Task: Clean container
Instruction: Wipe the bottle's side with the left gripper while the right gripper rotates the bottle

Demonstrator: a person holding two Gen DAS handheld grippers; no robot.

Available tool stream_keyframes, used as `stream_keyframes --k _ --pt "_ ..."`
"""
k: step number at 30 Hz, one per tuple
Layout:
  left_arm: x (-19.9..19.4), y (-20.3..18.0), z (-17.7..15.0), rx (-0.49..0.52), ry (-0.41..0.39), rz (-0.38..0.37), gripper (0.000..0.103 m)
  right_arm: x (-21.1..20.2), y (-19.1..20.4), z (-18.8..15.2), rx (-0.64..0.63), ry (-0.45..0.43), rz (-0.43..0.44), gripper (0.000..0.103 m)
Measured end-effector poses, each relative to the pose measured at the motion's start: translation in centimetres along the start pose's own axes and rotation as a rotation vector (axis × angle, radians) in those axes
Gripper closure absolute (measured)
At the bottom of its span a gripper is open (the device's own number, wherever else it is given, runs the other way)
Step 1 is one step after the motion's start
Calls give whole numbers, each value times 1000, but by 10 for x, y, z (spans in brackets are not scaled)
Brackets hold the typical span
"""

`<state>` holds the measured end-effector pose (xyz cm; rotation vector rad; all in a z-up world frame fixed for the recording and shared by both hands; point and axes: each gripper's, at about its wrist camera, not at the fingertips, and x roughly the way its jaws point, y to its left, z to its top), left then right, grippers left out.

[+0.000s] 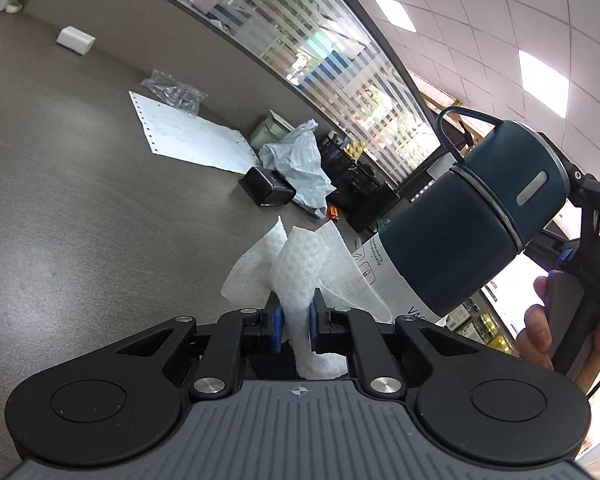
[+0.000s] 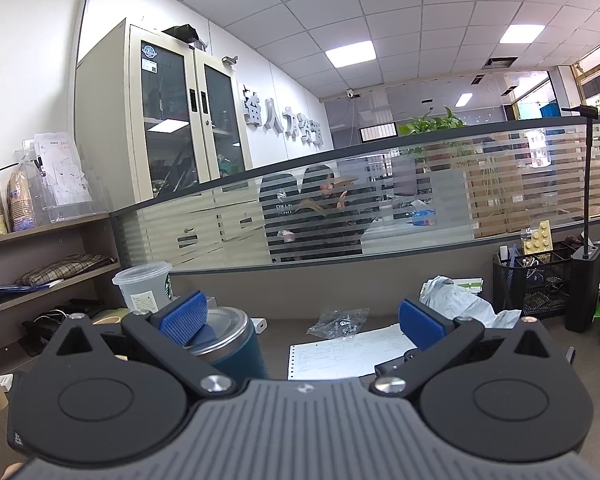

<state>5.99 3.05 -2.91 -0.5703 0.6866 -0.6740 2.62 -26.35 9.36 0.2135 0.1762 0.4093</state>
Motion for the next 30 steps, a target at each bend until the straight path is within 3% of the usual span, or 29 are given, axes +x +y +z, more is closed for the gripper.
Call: stream_keyframes --k 30 --pt "4 -4 -6 -5 10 73 87 -1 -1 3 3 0 2 0"
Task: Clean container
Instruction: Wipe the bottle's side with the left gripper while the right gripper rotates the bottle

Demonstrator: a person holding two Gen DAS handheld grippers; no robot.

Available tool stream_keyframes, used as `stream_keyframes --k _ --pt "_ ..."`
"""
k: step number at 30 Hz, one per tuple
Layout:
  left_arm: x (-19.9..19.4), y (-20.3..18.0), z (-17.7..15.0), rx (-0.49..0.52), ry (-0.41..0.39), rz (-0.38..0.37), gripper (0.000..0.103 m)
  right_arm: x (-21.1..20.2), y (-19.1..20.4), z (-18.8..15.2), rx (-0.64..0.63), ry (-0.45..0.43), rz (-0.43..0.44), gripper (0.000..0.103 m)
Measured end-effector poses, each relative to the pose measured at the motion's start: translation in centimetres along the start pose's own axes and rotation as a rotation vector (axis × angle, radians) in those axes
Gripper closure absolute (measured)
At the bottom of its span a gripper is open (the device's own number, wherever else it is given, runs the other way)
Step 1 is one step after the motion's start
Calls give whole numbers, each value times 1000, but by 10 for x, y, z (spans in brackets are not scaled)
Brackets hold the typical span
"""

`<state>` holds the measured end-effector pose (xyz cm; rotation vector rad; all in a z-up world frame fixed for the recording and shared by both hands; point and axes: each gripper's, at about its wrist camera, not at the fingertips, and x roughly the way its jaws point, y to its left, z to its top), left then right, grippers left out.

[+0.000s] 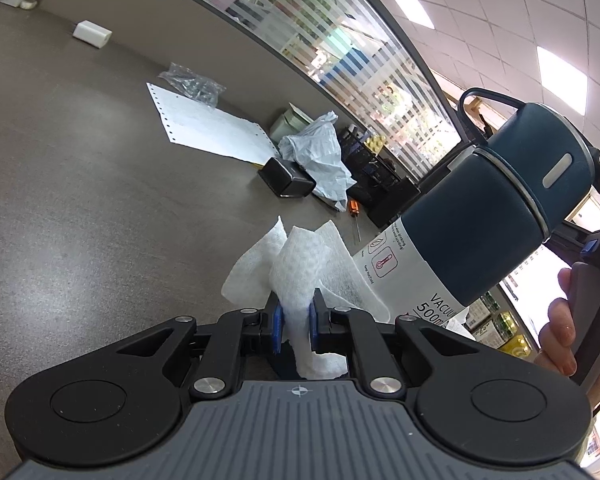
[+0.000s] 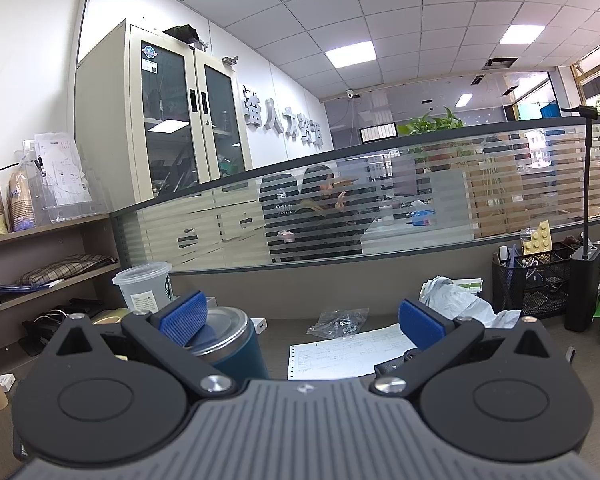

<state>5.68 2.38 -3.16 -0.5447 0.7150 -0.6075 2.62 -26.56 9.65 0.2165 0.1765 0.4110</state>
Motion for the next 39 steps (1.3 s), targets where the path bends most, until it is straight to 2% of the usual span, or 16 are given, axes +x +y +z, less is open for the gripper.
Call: stream_keyframes --k 28,39 --pt "12 12 -6 -37 56 42 87 0 1 1 -4 0 1 0" --pt "17 23 -8 -76 77 26 87 1 1 1 -3 0 1 0"
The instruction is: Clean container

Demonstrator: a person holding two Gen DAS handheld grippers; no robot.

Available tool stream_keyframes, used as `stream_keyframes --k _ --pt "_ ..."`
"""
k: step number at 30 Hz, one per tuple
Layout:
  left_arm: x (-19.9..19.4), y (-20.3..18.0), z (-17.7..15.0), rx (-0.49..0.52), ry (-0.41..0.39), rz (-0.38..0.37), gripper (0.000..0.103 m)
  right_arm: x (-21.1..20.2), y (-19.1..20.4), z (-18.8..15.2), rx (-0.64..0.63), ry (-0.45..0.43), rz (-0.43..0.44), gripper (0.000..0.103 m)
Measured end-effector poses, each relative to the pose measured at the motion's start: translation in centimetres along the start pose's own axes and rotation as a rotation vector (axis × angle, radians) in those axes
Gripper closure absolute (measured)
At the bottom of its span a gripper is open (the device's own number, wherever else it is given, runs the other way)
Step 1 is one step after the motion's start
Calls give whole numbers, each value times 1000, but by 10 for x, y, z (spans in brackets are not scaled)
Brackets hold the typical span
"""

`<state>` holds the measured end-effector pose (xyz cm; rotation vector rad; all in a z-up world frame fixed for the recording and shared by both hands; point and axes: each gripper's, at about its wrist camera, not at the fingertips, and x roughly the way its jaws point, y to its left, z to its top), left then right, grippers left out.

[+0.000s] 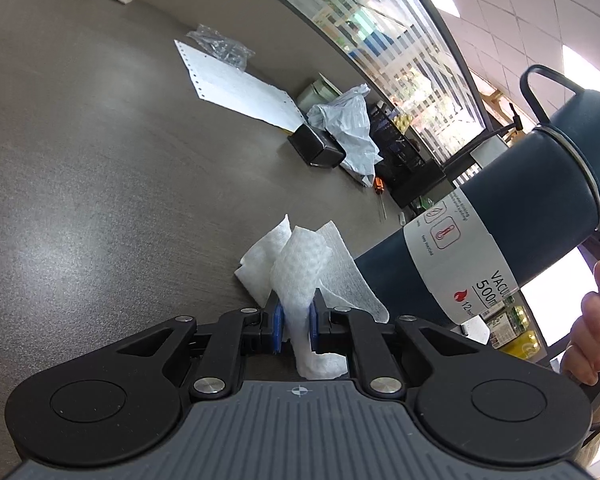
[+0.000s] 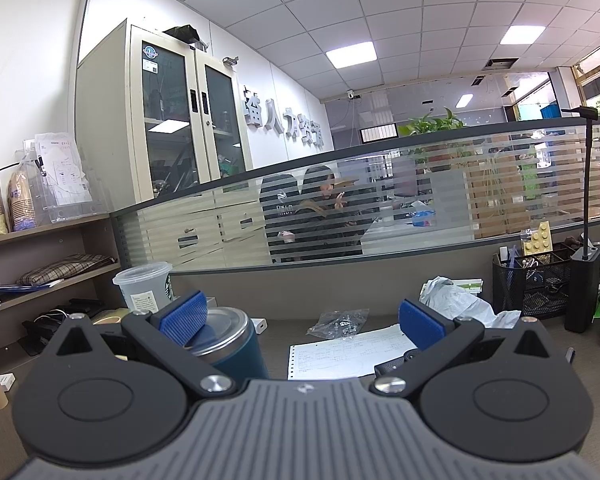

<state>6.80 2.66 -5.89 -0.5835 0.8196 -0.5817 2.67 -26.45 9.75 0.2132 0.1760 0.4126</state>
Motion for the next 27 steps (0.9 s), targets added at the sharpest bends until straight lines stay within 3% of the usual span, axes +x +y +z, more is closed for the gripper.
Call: stream_keyframes --k 5,10,27 --pt "3 4 6 -8 4 -5 88 0 0 0 0 0 -1 0" --pt "-7 7 12 -52 -18 -92 89 1 2 0 0 0 0 0" --pt "-28 -12 20 -21 -73 -180 89 -2 -2 -1 1 -2 -1 0"
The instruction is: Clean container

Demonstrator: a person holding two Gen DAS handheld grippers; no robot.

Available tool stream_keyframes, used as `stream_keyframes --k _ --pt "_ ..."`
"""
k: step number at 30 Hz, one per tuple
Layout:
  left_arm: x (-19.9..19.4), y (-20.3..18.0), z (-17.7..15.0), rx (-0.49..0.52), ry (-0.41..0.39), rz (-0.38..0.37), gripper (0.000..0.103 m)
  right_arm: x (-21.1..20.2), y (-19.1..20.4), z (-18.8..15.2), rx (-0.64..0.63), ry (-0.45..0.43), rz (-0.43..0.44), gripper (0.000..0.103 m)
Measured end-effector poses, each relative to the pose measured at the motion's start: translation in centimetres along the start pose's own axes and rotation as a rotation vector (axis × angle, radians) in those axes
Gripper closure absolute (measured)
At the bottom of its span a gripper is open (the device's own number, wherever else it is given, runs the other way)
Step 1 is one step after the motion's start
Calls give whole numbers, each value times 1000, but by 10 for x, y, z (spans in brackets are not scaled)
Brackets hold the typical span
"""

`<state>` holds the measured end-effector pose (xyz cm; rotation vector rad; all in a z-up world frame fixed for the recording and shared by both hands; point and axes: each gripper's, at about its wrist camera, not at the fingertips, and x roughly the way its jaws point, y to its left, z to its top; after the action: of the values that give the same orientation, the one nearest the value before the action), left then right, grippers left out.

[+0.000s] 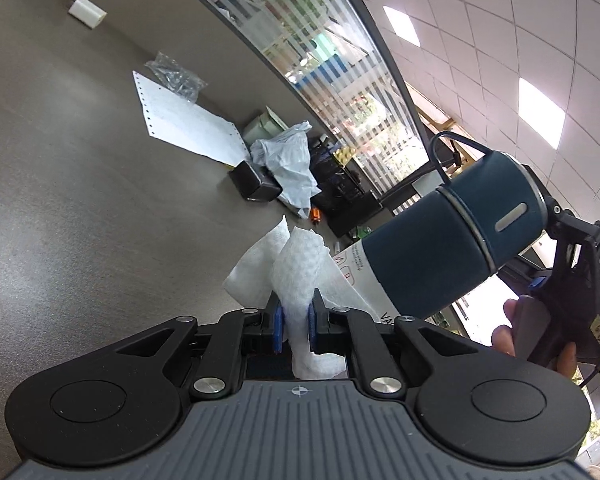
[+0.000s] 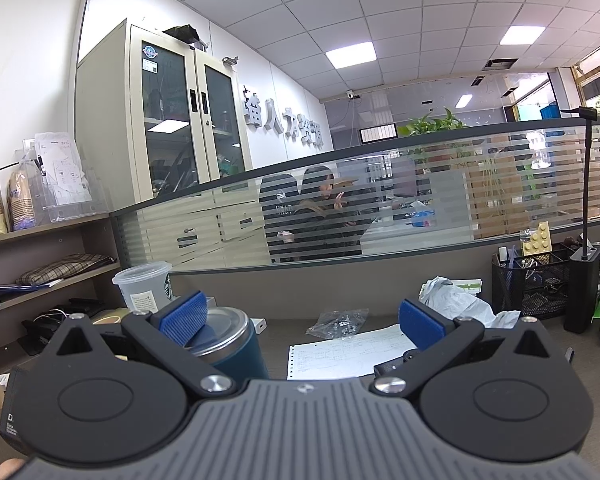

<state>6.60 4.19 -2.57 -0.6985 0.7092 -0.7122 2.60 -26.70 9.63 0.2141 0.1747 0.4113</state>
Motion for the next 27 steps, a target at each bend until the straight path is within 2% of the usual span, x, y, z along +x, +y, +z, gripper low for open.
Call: stream_keyframes --k 27 --pt "-17 -22 1 61 -71 -84 88 -3 -3 -1 -4 0 2 0"
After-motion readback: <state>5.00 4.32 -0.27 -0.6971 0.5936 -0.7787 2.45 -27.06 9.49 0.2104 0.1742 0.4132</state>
